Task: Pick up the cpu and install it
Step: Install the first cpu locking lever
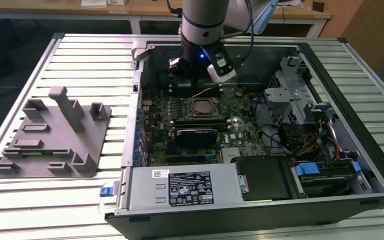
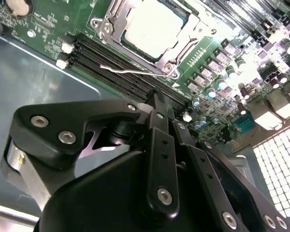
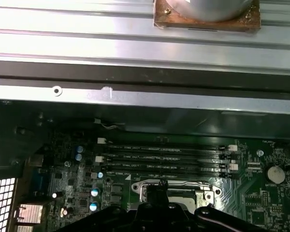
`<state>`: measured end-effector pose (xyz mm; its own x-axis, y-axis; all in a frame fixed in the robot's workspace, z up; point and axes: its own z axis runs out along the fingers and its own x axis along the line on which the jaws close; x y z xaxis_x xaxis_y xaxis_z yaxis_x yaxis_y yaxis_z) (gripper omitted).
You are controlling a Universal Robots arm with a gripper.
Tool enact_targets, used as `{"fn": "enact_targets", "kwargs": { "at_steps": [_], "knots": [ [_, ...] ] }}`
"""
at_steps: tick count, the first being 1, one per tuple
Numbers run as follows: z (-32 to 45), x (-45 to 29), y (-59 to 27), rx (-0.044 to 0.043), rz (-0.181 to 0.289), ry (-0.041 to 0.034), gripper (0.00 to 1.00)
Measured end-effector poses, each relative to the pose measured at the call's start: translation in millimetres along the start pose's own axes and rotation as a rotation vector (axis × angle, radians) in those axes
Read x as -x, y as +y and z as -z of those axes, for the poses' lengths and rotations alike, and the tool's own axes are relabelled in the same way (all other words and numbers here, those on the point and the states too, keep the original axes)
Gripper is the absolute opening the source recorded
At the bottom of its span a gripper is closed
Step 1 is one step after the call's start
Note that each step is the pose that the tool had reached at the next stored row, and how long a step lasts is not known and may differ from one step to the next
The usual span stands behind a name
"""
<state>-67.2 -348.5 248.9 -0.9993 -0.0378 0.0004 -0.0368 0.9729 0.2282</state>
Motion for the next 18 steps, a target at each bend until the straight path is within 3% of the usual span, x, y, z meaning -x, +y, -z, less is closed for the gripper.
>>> {"fn": "enact_targets", "kwargs": {
  "at_steps": [4, 8, 10, 18],
  "knots": [
    [-1.4, -0.1, -0.4, -0.0172, -0.025, -0.0305, 0.11],
    [-3.7, -0.1, -0.9, -0.0239, -0.055, -0.0559, 0.11],
    [-5.8, -0.1, -1.4, -0.0248, -0.073, -0.0646, 0.11],
    [-16.1, 0.1, -3.9, -0.0264, -0.143, -0.0852, 0.11]
  ]
}}
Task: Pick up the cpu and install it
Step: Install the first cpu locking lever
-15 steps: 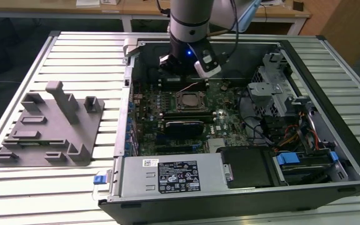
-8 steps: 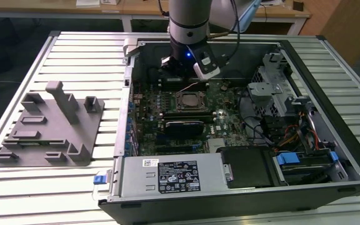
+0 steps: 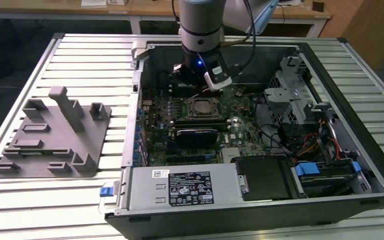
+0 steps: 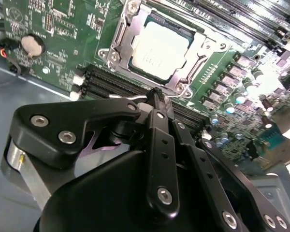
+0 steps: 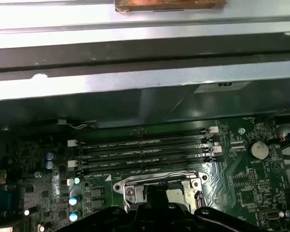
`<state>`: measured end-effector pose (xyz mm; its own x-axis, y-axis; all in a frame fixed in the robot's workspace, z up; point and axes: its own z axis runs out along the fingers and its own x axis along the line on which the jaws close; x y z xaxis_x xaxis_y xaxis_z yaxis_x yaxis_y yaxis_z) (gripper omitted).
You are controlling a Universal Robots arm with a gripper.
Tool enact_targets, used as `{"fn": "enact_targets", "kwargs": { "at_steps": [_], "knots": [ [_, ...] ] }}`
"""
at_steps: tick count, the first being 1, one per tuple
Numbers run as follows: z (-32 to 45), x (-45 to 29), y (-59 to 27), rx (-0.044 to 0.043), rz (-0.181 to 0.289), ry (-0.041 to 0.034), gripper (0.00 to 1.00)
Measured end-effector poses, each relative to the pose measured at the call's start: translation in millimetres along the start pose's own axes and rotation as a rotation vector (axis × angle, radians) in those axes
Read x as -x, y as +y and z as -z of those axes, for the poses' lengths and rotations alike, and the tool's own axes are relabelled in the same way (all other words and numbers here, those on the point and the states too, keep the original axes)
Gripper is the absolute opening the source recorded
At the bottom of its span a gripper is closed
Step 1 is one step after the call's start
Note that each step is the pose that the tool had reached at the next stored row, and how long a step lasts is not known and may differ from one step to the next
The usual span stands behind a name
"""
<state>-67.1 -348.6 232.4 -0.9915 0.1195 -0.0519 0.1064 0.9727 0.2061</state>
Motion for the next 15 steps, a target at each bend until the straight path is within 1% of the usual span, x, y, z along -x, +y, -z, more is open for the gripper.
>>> {"fn": "enact_targets", "kwargs": {
  "at_steps": [3, 7, 11, 12, 13, 15],
  "knots": [
    [-2.6, -0.1, -0.5, 0.0, -0.016, -0.0105, 0.11],
    [-5.4, -0.3, -1.2, 0.001, -0.023, -0.0244, 0.11],
    [-8.0, -0.4, -1.6, 0.0031, -0.022, -0.0415, 0.11],
    [-8.6, -0.5, -1.8, 0.0047, -0.022, -0.0451, 0.11],
    [-9.1, -0.5, -1.9, 0.0078, -0.021, -0.0471, 0.11],
    [-10.4, -0.5, -1.9, 0.016, -0.021, -0.0503, 0.11]
  ]
}}
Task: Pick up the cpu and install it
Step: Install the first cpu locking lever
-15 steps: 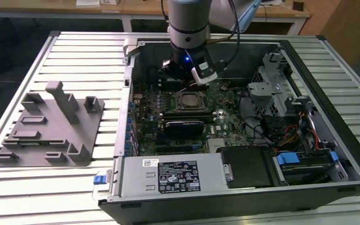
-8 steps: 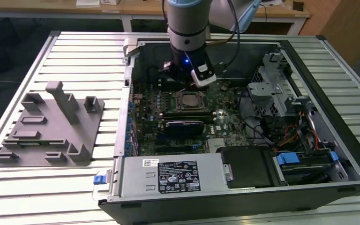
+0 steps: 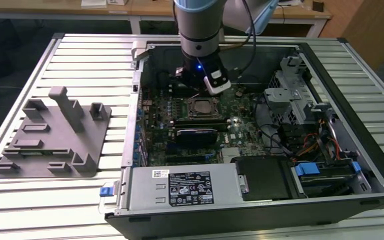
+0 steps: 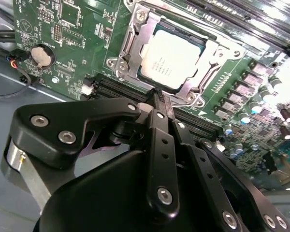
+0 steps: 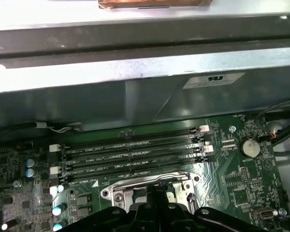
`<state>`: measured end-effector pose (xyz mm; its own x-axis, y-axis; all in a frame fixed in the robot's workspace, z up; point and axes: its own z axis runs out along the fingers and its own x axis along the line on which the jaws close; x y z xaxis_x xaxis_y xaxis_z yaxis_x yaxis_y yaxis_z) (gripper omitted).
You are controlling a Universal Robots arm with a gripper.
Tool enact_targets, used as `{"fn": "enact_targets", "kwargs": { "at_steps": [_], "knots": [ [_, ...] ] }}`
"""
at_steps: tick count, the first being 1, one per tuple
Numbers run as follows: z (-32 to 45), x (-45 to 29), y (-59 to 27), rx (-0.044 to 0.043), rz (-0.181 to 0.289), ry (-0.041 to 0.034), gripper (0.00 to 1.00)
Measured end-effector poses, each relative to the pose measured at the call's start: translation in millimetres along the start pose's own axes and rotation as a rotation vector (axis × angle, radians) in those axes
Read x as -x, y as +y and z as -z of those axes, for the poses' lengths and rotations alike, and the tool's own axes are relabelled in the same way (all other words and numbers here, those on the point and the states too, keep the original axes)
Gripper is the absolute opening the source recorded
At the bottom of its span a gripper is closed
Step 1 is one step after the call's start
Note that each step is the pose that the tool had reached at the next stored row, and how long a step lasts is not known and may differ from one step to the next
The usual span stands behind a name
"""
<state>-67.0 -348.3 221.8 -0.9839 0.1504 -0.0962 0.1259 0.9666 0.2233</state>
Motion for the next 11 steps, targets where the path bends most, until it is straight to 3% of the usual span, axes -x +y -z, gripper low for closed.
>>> {"fn": "enact_targets", "kwargs": {
  "at_steps": [4, 8, 11],
  "knots": [
    [-2.6, -0.5, 0.3, 0.0108, 0.0, -0.0069, 0.11],
    [-4.4, -0.7, 0.9, 0.0137, 0.002, -0.0146, 0.11],
    [-5.2, -0.9, 1.8, 0.0146, 0.002, -0.0161, 0.11]
  ]
}}
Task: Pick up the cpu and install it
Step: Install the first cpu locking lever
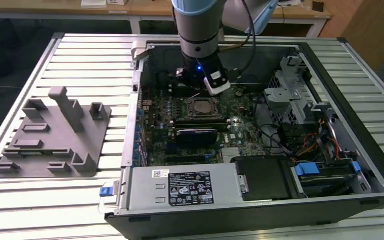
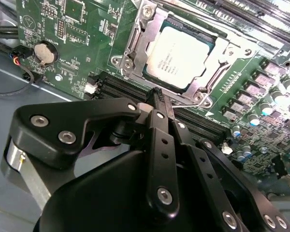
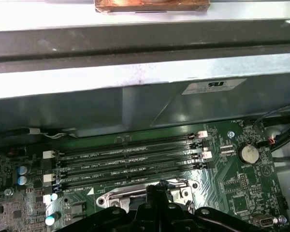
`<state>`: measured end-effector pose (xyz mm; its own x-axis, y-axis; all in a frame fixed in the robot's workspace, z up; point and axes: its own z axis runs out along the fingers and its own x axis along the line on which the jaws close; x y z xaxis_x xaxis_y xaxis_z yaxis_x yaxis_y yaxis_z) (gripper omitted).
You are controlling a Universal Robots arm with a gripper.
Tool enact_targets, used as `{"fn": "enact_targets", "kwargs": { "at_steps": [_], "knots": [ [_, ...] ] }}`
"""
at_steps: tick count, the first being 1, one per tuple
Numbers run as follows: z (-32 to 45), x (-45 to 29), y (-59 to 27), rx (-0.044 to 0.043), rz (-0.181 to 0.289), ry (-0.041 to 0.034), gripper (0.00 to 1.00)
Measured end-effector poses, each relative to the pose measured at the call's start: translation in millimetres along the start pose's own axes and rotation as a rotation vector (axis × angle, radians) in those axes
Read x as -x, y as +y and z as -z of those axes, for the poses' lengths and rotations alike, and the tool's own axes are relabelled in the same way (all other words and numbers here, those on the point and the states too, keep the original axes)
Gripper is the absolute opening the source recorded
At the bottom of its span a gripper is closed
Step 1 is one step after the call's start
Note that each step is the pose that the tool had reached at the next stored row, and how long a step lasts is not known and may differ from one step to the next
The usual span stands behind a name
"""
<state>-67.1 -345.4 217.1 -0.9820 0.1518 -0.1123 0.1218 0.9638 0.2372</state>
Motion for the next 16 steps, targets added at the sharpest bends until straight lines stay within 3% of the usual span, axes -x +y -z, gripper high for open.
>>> {"fn": "enact_targets", "kwargs": {
  "at_steps": [13, 16],
  "knots": [
    [-5.0, -2.2, 11.6, 0.0002, 0.001, -0.0027, 0.11],
    [-7.3, -2.6, 12.7, 0.0016, 0.002, -0.0086, 0.11]
  ]
}}
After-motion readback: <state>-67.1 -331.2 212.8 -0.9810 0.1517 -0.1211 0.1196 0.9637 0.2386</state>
